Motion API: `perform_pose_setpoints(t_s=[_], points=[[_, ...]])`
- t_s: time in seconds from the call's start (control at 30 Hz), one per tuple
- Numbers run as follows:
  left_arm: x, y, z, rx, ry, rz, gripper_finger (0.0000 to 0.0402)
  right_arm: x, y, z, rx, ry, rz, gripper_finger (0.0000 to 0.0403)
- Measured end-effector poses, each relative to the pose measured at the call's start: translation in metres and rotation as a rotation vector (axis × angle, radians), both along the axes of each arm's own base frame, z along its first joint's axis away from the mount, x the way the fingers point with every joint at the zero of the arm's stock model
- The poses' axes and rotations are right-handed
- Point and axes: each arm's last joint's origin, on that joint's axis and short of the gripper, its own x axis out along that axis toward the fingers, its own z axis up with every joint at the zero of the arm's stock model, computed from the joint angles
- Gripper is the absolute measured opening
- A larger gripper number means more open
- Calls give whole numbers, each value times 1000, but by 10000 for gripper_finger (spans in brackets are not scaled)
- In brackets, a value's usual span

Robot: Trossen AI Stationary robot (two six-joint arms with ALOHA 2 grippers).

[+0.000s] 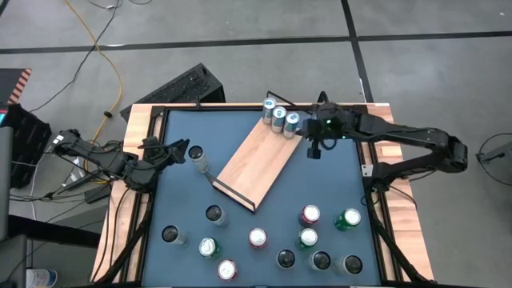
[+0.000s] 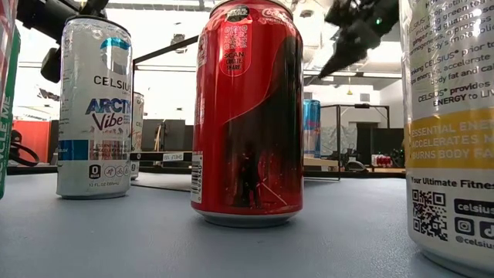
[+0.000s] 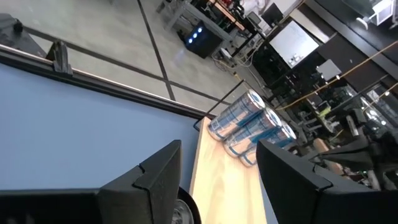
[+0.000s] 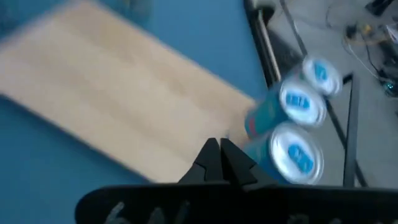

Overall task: Place canned beverage on shelf
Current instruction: Put blue soda can on the shelf aligned with the other blue soda cans

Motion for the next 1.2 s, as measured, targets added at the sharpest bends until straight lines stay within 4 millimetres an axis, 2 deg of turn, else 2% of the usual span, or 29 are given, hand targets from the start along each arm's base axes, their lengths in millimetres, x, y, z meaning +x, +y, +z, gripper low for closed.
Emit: perform_pose_setpoints(t_s=[0.1, 0.33, 0.5, 0.77, 1.0, 1.2], points=[[0, 0, 0, 1, -2, 5, 194, 4, -4, 7, 21, -98, -19, 0], [0, 0, 0, 0, -13, 22, 194, 23, -11, -3, 12, -118, -15, 0], [-1, 0, 0, 1, -12, 23, 194, 37, -17, -15, 11, -61, -12, 0], [-1, 1, 0, 6, -6, 29, 194, 66, -32, -7, -113, 23, -67, 0], [-1, 1, 0, 28, 21, 28, 194, 85, -39, -3, -146, 73, -32, 0], [-1, 1, 0, 31, 24, 28, 194, 99, -39, -16, -156, 164, -10, 0]])
